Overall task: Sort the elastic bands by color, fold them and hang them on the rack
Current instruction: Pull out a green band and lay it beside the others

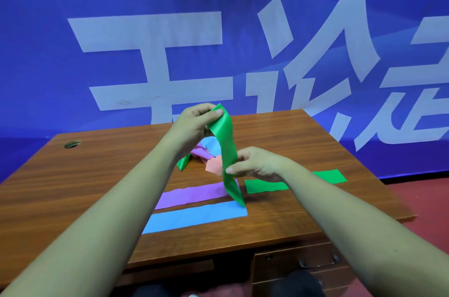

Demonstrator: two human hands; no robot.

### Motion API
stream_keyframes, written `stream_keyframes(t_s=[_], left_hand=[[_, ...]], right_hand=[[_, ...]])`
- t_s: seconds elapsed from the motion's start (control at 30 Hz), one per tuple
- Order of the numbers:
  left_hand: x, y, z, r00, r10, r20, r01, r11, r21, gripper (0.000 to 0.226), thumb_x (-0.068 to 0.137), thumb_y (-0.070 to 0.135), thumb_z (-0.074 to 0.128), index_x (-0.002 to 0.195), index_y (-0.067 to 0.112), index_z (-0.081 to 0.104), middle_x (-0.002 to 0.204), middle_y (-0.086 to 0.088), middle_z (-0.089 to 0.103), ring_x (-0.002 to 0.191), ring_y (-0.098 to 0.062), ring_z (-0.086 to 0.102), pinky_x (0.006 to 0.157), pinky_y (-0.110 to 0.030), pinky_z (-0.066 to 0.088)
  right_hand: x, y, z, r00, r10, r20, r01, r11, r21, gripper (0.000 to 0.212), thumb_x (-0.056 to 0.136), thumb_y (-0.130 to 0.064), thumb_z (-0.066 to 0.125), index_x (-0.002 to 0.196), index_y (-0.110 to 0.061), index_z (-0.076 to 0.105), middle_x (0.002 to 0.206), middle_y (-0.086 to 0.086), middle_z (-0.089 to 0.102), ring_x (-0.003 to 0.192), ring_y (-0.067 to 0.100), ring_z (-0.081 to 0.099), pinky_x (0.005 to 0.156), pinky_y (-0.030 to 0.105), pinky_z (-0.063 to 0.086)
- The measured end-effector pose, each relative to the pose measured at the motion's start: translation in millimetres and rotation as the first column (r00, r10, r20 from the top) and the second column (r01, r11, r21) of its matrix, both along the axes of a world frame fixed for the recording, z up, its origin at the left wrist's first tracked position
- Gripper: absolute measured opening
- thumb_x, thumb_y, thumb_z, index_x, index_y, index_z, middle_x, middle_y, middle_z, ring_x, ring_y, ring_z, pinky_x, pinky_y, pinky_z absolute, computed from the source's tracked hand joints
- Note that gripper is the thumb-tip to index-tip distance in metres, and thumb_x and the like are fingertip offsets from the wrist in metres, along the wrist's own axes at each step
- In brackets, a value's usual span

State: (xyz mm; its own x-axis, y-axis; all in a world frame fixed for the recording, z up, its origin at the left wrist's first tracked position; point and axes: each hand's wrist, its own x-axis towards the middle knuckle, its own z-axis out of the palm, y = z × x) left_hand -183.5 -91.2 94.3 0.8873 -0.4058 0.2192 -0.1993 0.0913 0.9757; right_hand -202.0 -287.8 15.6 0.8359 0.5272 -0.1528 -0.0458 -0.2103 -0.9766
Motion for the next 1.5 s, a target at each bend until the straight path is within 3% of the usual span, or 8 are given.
stream_keyframes(t_s=[0.2,0.37,0.53,0.63,0.8,0.97,1.1,1.5], left_hand=[[19.9,9.7,-13.6,0.933,0.359,-0.010,-0.359,0.933,-0.001,0.020,0.096,0.017,0.058,0.078,0.015,0.066,0.077,-0.012,0.061,0.078,-0.026,0.056,0.069,-0.032,0.048],[25.5,7.0,-49.9,0.851,0.517,-0.098,-0.514,0.856,0.048,0.018,0.096,0.014,0.057,0.083,0.006,0.067,0.068,-0.010,0.058,0.054,-0.015,0.051,0.042,-0.018,0.041],[37.3,-1.7,-88.6,0.800,0.598,-0.041,-0.582,0.792,0.187,0.021,0.089,0.021,0.058,0.081,0.003,0.067,0.072,-0.019,0.063,0.060,-0.027,0.066,0.062,-0.041,0.059],[35.6,-16.9,-106.4,0.805,0.593,0.022,-0.573,0.766,0.292,0.024,0.092,0.018,0.056,0.079,-0.001,0.062,0.068,-0.018,0.060,0.056,-0.029,0.063,0.060,-0.042,0.056],[31.1,-39.5,-131.2,0.837,0.546,0.045,-0.504,0.736,0.452,0.015,0.087,0.023,0.065,0.098,0.012,0.065,0.084,-0.011,0.070,0.072,-0.031,0.070,0.075,-0.043,0.059],[23.1,-57.6,-150.2,0.853,0.522,0.009,-0.462,0.747,0.478,0.012,0.087,0.019,0.066,0.082,0.009,0.062,0.089,-0.010,0.067,0.081,-0.027,0.063,0.075,-0.043,0.055],[19.5,-69.4,-163.0,0.892,0.448,0.066,-0.415,0.751,0.514,0.029,0.087,0.014,0.068,0.062,0.014,0.053,0.069,-0.002,0.054,0.074,-0.023,0.051,0.064,-0.032,0.035],[10.8,-94.3,-171.1,0.942,0.266,0.207,-0.332,0.623,0.708,0.019,0.090,0.021,0.067,0.098,0.016,0.051,0.073,0.000,0.058,0.067,-0.014,0.055,0.054,-0.026,0.036]], right_hand=[[-5.3,-25.3,-7.9,0.996,-0.055,-0.073,0.053,0.998,-0.030,0.027,0.087,-0.004,0.068,0.113,0.001,0.069,0.107,0.015,0.072,0.093,0.024,0.068,0.087,0.036,0.054],[-17.0,-63.2,-7.0,0.981,-0.143,-0.128,0.130,0.986,-0.105,0.009,0.085,-0.006,0.070,0.090,-0.010,0.076,0.090,0.010,0.073,0.079,0.018,0.067,0.075,0.029,0.054],[-35.2,-98.1,-6.2,0.957,-0.237,-0.166,0.207,0.962,-0.179,0.015,0.083,-0.009,0.070,0.097,-0.004,0.072,0.087,0.016,0.070,0.067,0.021,0.066,0.063,0.028,0.056],[-52.9,-114.6,2.1,0.933,-0.328,-0.150,0.288,0.927,-0.240,0.006,0.090,-0.006,0.064,0.093,-0.006,0.069,0.076,0.007,0.071,0.058,0.012,0.065,0.056,0.022,0.054],[-77.4,-132.2,24.8,0.869,-0.494,-0.030,0.470,0.843,-0.260,0.025,0.093,0.003,0.055,0.074,-0.013,0.057,0.041,-0.012,0.059,0.036,-0.004,0.055,0.041,0.009,0.044],[-72.8,-165.4,10.4,0.787,-0.612,-0.077,0.571,0.770,-0.284,0.021,0.092,0.005,0.056,0.081,-0.013,0.059,0.074,0.005,0.062,0.063,0.014,0.058,0.047,0.015,0.050],[-63.4,-185.2,-2.7,0.708,-0.700,-0.093,0.655,0.700,-0.284,0.021,0.091,0.003,0.058,0.083,-0.016,0.059,0.082,0.006,0.060,0.072,0.017,0.056,0.049,0.017,0.051],[-24.3,-221.2,-40.4,0.577,-0.815,-0.048,0.753,0.554,-0.354,0.027,0.086,0.003,0.066,0.093,-0.023,0.067,0.101,0.009,0.067,0.083,0.017,0.063,0.058,0.025,0.051]])
